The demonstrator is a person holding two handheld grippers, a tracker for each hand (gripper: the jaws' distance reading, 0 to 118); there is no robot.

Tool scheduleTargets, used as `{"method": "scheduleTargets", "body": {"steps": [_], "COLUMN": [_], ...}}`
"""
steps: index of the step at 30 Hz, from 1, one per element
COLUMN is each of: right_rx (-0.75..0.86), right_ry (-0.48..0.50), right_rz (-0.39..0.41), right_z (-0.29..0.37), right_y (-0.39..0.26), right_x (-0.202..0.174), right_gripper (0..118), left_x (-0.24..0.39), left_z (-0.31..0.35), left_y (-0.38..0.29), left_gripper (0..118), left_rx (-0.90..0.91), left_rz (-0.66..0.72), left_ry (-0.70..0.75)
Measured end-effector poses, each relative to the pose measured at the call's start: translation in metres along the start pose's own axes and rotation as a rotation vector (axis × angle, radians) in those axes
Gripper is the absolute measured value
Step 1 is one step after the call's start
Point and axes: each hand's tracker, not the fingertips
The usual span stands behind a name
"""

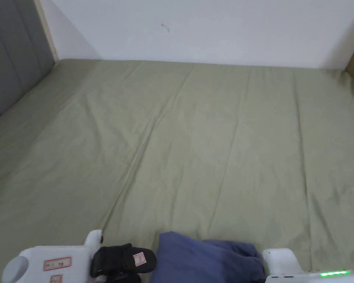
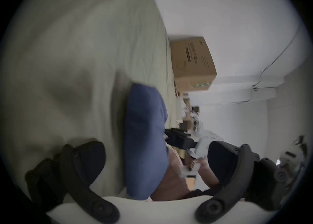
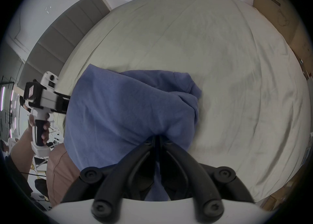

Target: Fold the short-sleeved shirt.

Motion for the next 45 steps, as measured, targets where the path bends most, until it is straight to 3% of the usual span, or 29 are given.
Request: {"method": "scheduleTargets", "body": {"steps": [3,8,9,11,12,14,18,22,26,33,38,41,42,43,45], "right_rx": [-0.007,-0.004,-0.003,-0.002,-0.001,0.005,0.080,0.104,0.141,0.171,0.164,0.165,0.164,0.162,0.162], "right_ry": [0.004,0.026,0.030,0.043,0.050,0.059,0.108,0.071,0.020,0.011,-0.021,-0.041,-0.036,-0.030,-0.026], "right_rz": [-0.012,-0.020,-0.026,-0.055,-0.070,-0.102,-0.165,-0.133,-0.067,-0.061,-0.042,-0.034,-0.036,-0.043,-0.054], "right_z": [-0.002,-0.002,-0.002,-0.001,-0.001,0.001,0.020,0.037,0.051,0.061,0.058,0.058,0.058,0.058,0.059], "right_y": [0.002,0.000,0.000,-0.001,-0.001,-0.001,-0.005,-0.001,0.000,-0.001,0.004,0.005,0.006,0.007,0.008], "right_x": [0.001,0.007,0.009,0.012,0.013,0.015,0.015,0.010,0.000,-0.012,-0.017,-0.017,-0.017,-0.016,-0.015], "right_gripper": [5,5,5,5,5,6,6,6,6,6,6,6,6,6,6], "left_x": [-0.005,0.000,0.003,0.012,0.009,0.007,0.043,0.073,0.092,0.116,0.104,0.081,0.079,0.079,0.084], "left_z": [-0.032,-0.080,-0.083,-0.085,-0.082,-0.079,-0.066,-0.006,0.090,0.212,0.240,0.257,0.261,0.265,0.273], "left_y": [0.011,0.026,0.027,0.030,0.032,0.028,0.019,0.027,0.052,0.084,0.099,0.112,0.112,0.111,0.107], "left_gripper": [118,114,96,27,25,25,24,24,23,23,23,24,34,55,111], "left_rx": [-0.179,-0.217,-0.178,-0.145,-0.137,-0.121,-0.102,-0.043,0.019,0.099,0.079,0.055,0.066,0.089,0.163], "left_rz": [0.026,0.070,0.079,-0.005,-0.074,0.019,-0.150,-0.236,-0.306,-0.357,-0.400,-0.354,-0.345,-0.345,-0.384], "left_ry": [-0.080,-0.074,-0.024,0.155,0.290,0.166,0.262,0.353,0.623,0.975,1.429,1.611,1.621,1.613,1.642]}}
